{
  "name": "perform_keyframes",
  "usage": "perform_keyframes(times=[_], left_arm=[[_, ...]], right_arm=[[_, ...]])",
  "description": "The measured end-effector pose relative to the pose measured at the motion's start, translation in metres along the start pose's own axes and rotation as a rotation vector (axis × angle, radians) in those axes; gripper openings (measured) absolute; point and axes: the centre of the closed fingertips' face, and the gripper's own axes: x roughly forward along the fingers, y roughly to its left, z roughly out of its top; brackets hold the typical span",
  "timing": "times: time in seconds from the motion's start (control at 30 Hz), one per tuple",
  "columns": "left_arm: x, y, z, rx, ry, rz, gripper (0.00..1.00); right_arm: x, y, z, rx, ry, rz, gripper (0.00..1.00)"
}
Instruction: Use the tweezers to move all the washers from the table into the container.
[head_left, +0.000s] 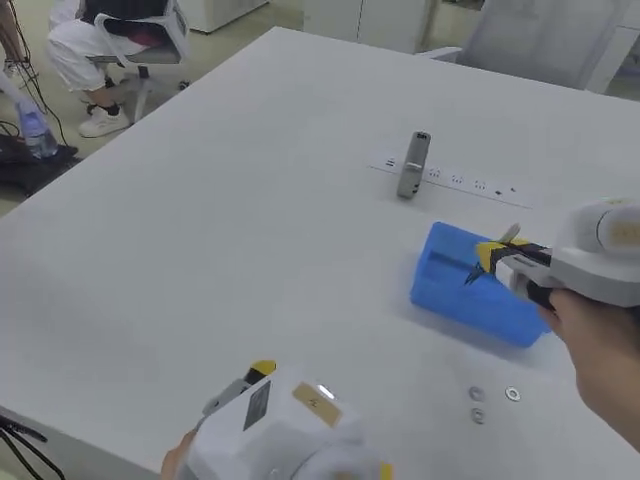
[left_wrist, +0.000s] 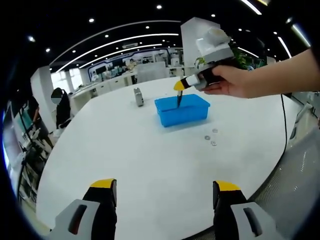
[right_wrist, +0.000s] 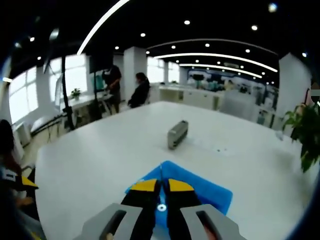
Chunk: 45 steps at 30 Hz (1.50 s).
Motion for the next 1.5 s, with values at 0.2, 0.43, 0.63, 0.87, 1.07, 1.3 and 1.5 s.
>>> perform_keyframes(times=[0.2, 0.43, 0.63, 0.87, 1.07, 1.3, 1.5], left_arm=[[0.000, 0.000, 0.000, 0.000, 0.001, -0.004, 0.80], [0.000, -0.002, 0.001, 0.002, -0.004, -0.014, 0.80], [0.000, -0.004, 0.001, 0.007, -0.006, -0.021, 0.80], [-0.001, -0.005, 0.001, 0.011, -0.004, -0.023, 0.79], [-0.001, -0.004, 0.000, 0.013, 0.000, -0.022, 0.78], [-0.001, -0.004, -0.001, 0.014, 0.005, -0.019, 0.78], [-0.001, -0.003, -0.002, 0.015, 0.010, -0.017, 0.78]], right_arm=[[-0.027, 0.005, 0.013, 0.036, -0.044, 0.005, 0.02], [-0.047, 0.012, 0.009, 0.068, -0.062, 0.009, 0.02], [-0.063, 0.022, -0.010, 0.076, -0.038, 0.009, 0.02], [-0.078, 0.025, -0.038, 0.138, -0.003, -0.024, 0.02], [-0.080, 0.032, -0.056, 0.179, 0.025, -0.024, 0.02], [-0.077, 0.038, -0.073, 0.171, 0.060, -0.012, 0.02], [-0.072, 0.041, -0.084, 0.159, 0.088, -0.005, 0.02]])
